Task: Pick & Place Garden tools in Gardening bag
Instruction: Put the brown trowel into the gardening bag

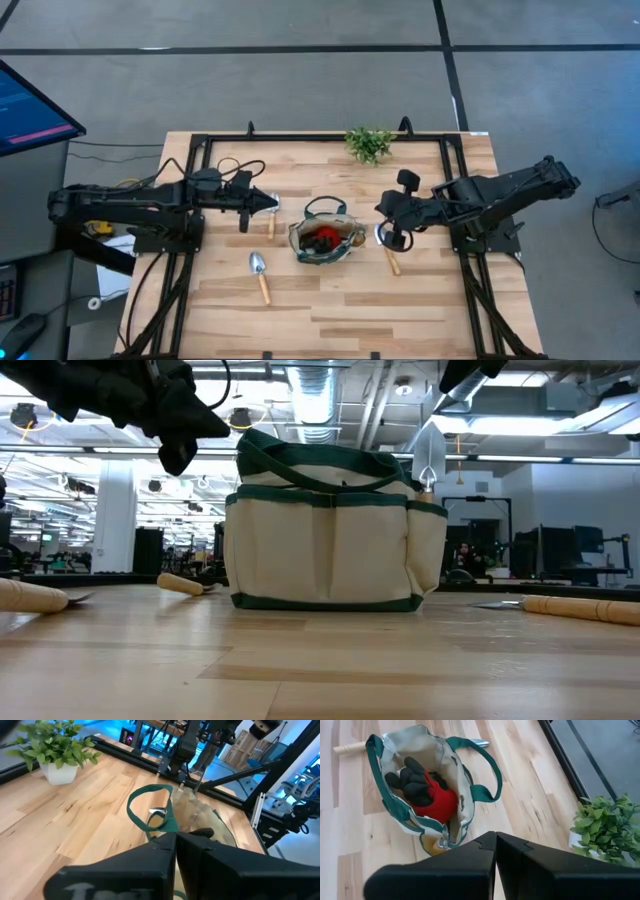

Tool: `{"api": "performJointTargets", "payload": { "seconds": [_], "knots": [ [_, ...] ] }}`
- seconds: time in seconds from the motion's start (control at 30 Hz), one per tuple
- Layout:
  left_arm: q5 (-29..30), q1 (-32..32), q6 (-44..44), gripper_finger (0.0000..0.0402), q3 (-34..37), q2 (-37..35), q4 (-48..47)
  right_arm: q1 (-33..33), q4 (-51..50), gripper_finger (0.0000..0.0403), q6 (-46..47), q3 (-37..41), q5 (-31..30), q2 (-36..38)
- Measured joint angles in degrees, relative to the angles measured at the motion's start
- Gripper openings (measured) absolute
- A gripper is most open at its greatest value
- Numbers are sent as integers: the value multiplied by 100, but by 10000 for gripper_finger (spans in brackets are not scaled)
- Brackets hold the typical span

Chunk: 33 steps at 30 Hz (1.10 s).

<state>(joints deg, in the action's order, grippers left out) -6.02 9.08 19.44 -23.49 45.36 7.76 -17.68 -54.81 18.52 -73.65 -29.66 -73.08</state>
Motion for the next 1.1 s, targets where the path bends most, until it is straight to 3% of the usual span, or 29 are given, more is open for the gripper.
{"api": "performJointTargets", "payload": {
  "seconds": [0.2,0.43,0.6,1.0,1.1],
  "knots": [
    [341,67,257,1,-4,157,-344,27,2,0,-29,0,-16,0],
    [927,125,509,1,-2,1030,-430,74,-2,0,-269,2,-25,-37],
    [927,125,495,12,-2,1395,-378,192,-58,0,-392,2,-23,-33],
    [909,377,621,87,-2,1812,-394,403,-203,0,-409,2,-21,-33],
    [376,543,793,83,-2,1742,-644,403,-210,0,-408,2,6,-33]
  ]
}}
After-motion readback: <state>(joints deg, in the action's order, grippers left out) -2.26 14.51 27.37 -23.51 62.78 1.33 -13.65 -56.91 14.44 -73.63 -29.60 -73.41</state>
